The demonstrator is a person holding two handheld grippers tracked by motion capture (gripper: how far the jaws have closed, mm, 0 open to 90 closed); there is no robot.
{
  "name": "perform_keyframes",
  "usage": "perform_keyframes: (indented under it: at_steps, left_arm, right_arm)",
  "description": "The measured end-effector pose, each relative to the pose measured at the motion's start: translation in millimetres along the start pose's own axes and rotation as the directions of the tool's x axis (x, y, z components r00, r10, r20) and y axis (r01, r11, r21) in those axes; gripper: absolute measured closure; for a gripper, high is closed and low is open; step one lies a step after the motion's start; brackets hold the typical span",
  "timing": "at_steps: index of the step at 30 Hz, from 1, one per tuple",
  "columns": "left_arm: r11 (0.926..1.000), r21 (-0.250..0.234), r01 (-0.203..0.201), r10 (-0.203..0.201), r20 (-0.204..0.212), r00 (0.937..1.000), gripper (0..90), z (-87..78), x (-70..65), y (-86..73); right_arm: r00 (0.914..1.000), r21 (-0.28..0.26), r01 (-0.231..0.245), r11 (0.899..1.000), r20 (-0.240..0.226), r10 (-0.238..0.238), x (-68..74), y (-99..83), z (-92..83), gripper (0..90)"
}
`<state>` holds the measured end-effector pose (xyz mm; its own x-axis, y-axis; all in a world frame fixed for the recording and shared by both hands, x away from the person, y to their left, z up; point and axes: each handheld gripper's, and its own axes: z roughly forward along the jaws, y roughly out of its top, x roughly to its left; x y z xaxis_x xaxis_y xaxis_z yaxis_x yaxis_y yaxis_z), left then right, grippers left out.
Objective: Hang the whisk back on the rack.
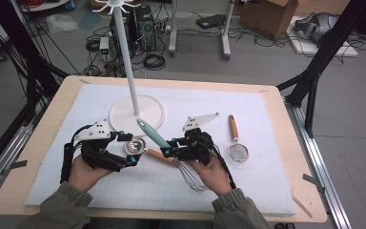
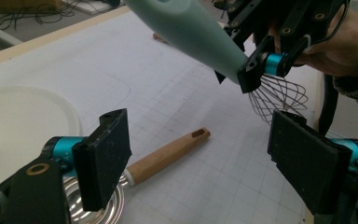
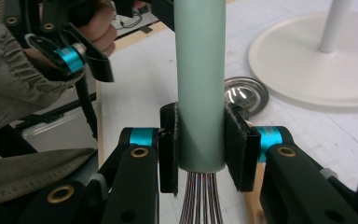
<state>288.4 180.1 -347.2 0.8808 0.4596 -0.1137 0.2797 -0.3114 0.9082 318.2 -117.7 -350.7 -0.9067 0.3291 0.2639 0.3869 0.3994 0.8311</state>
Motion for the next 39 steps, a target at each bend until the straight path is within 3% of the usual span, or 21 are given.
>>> perform_keyframes:
  at_steps: [10, 23, 29, 33, 36, 38, 39]
  left_arm:
    - [0.9986, -0.043, 0.031, -0.027, 0.088, 0.9958, 30.3, 2.6, 0.1, 7.4]
    - [0.9941, -0.07, 0.083, -0.072, 0.156, 0.9852, 45.9, 4.1, 2.4, 11.7]
    - [0.9912, -0.085, 0.102, -0.085, 0.188, 0.9785, 55.0, 3.0, 3.3, 13.0]
    - [0.9884, -0.093, 0.12, -0.097, 0.221, 0.9704, 58.7, 1.3, 3.9, 14.4]
    - [0.9865, -0.105, 0.126, -0.097, 0.252, 0.9629, 63.1, -0.3, 2.9, 16.9]
    - [0.9872, -0.105, 0.121, -0.091, 0.256, 0.9624, 65.2, -1.7, 2.1, 18.7]
    - [0.9867, -0.104, 0.125, -0.094, 0.267, 0.9592, 65.5, -2.2, 2.0, 19.2]
  right_arm:
    - [0.9979, -0.046, 0.052, 0.998, -0.035, -0.054, 9.0, 2.4, 12.0, 69.2]
    - [0.9928, -0.089, 0.093, 0.992, -0.068, -0.099, 23.9, 5.1, 22.6, 69.2]
    - [0.9907, -0.096, 0.111, 0.989, -0.069, -0.117, 29.9, 6.2, 27.3, 69.2]
    - [0.9903, -0.101, 0.111, 0.989, -0.071, -0.119, 31.7, 6.5, 27.2, 69.2]
    - [0.9883, -0.1, 0.13, 0.986, -0.067, -0.137, 35.7, 7.2, 27.9, 69.2]
    - [0.986, -0.1, 0.147, 0.984, -0.065, -0.154, 39.0, 7.9, 29.1, 69.2]
    - [0.9854, -0.103, 0.153, 0.983, -0.06, -0.16, 39.9, 8.2, 28.5, 69.2]
